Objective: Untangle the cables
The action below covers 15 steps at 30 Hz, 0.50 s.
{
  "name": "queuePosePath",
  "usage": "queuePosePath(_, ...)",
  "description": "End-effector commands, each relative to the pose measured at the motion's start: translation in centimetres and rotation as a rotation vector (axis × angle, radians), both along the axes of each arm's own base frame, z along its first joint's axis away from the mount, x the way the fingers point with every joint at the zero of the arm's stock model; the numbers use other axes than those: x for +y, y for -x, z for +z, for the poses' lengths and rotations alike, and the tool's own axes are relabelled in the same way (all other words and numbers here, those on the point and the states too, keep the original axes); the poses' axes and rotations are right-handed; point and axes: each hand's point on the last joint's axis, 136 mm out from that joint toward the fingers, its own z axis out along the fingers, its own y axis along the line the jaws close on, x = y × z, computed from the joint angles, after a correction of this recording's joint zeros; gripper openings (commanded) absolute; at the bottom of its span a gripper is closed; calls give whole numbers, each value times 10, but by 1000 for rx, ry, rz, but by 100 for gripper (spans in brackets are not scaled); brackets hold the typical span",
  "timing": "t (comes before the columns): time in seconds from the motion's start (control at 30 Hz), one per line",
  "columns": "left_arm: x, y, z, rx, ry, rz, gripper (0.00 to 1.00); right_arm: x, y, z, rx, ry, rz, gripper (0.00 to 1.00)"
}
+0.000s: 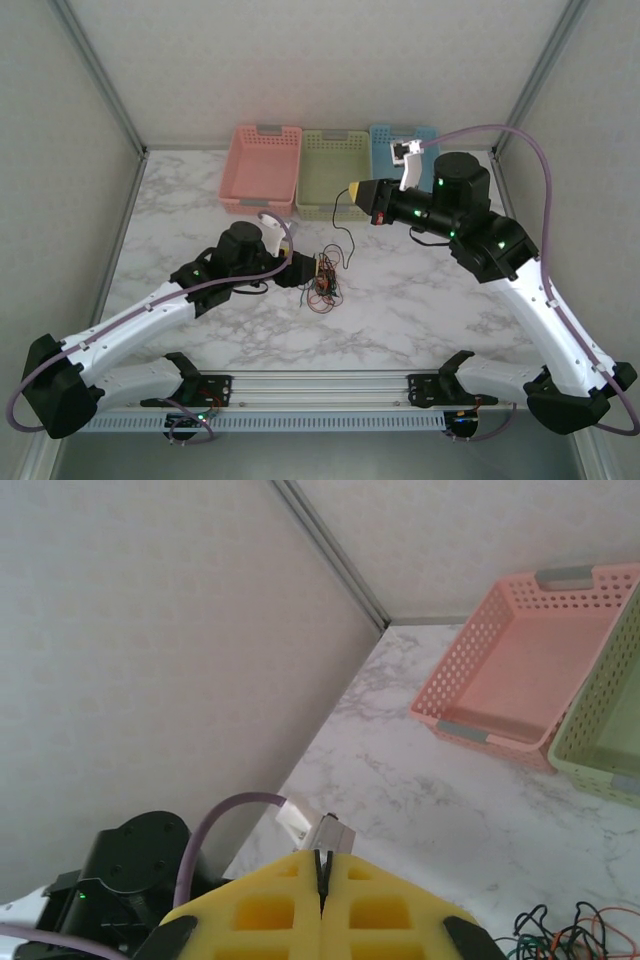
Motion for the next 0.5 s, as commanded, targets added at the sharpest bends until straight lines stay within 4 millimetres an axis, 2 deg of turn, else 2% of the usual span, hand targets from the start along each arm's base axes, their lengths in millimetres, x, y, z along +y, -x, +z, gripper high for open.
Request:
queuePosePath(0.0, -7, 5, 7, -38, 23, -56, 72, 4, 8, 19, 8, -58, 34, 0)
queuePosePath(0.13, -9, 10, 11, -44, 34, -88, 74, 6, 9, 25, 16, -74, 41, 0)
queuePosePath(0.27, -14, 14, 24, -89, 85, -128, 76, 8, 9, 29, 26, -87, 46, 0)
queuePosePath(0.47, -21, 14, 23, -126, 97, -170, 77, 8, 7, 28, 32, -91, 39, 0)
